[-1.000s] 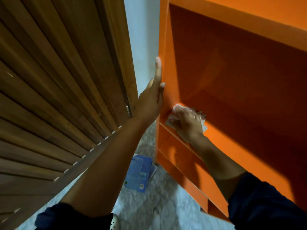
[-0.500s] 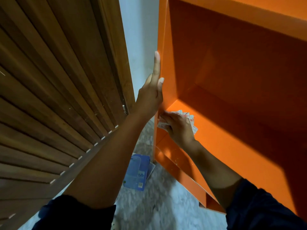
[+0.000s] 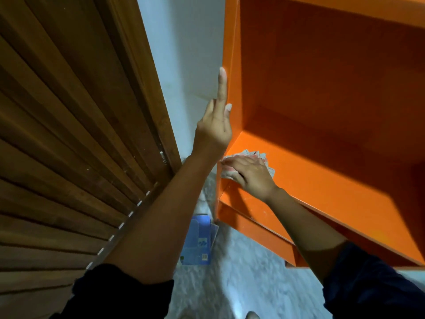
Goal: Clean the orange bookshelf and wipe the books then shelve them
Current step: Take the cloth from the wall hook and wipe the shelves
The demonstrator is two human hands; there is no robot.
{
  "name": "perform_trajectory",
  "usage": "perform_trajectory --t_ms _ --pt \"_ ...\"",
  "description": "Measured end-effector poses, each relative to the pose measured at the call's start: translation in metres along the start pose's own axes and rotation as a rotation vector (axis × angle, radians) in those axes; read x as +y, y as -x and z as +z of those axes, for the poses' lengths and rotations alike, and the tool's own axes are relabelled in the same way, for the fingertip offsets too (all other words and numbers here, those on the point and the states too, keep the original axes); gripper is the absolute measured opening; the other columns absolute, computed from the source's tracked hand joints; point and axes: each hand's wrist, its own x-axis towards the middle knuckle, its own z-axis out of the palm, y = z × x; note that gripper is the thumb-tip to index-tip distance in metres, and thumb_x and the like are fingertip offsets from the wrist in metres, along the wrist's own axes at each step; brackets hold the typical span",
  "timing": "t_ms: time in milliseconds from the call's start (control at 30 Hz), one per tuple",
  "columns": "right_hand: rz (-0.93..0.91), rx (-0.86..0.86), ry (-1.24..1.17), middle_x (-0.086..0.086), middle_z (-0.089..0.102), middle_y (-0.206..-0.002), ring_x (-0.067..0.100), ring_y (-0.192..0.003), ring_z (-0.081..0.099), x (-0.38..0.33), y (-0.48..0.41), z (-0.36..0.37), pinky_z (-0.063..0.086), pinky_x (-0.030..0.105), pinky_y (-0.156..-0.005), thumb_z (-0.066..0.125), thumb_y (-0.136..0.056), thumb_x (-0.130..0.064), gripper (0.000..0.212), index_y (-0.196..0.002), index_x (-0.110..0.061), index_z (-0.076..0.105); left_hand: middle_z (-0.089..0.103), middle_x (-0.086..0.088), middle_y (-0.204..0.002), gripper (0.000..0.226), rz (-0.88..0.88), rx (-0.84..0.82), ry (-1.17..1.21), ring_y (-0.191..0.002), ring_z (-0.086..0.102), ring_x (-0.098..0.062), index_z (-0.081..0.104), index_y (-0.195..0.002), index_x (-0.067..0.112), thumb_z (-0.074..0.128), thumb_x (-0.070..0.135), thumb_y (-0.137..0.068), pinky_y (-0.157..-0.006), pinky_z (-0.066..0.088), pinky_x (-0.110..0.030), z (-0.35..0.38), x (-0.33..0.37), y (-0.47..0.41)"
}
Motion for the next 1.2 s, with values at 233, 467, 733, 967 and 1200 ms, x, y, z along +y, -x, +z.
perform_trajectory --t_ms 233,467,733,967,1200 --pt "0.046 -0.127 0.002 -0.006 0.065 -0.116 0.019 -0.116 0.057 -0.017 0.007 0.003 0.041 0.046 -0.091 0.032 -0.095 -0.048 0.043 -0.114 -0.023 0.062 0.051 -0.013 -0.131 0.055 -0.031 -0.084 -0.010 -0.089 0.062 -0.032 0.000 -0.149 0.024 0.029 0.028 -0.102 -0.071 0.052 -0.038 -0.010 0.005 0.000" --pt "0.304 0.086 -0.297 0.006 0.061 -0.094 0.023 -0.078 0.053 -0.048 0.068 -0.033 0.041 0.040 -0.070 0.041 -0.097 -0.031 0.028 -0.107 -0.013 0.061 0.050 -0.017 -0.130 0.054 -0.009 -0.046 0.032 -0.083 0.061 -0.037 -0.006 -0.142 0.032 0.030 0.027 -0.102 -0.064 0.053 -0.047 -0.011 0.007 0.003" --pt "0.888 0.864 -0.065 0.002 0.064 -0.111 0.018 -0.103 0.059 -0.011 0.173 -0.070 0.047 0.039 -0.088 0.043 -0.100 -0.029 0.024 -0.110 -0.019 0.062 0.051 -0.014 -0.117 0.055 -0.065 -0.044 0.042 -0.074 0.058 -0.028 0.001 -0.150 0.020 0.024 0.032 -0.102 -0.061 0.052 -0.039 -0.006 0.010 0.006" --pt "0.849 0.736 -0.150 0.003 0.065 -0.103 0.024 -0.097 0.058 0.000 0.165 -0.039 0.046 0.049 -0.085 0.040 -0.099 -0.025 0.024 -0.106 -0.020 0.062 0.051 -0.017 -0.124 0.056 -0.039 -0.073 0.067 -0.077 0.059 -0.028 0.000 -0.150 0.018 0.027 0.028 -0.103 -0.065 0.054 -0.041 -0.007 0.005 0.005" --pt "0.796 0.467 -0.250 0.013 0.055 -0.135 0.034 -0.135 0.037 -0.018 0.098 -0.007 0.022 0.043 -0.111 0.050 -0.095 -0.024 0.037 -0.129 -0.013 0.057 0.045 -0.016 -0.137 0.066 -0.017 -0.050 0.093 -0.101 0.060 -0.026 -0.027 -0.132 0.056 0.027 0.033 -0.102 -0.078 0.054 -0.034 -0.006 0.004 0.004"
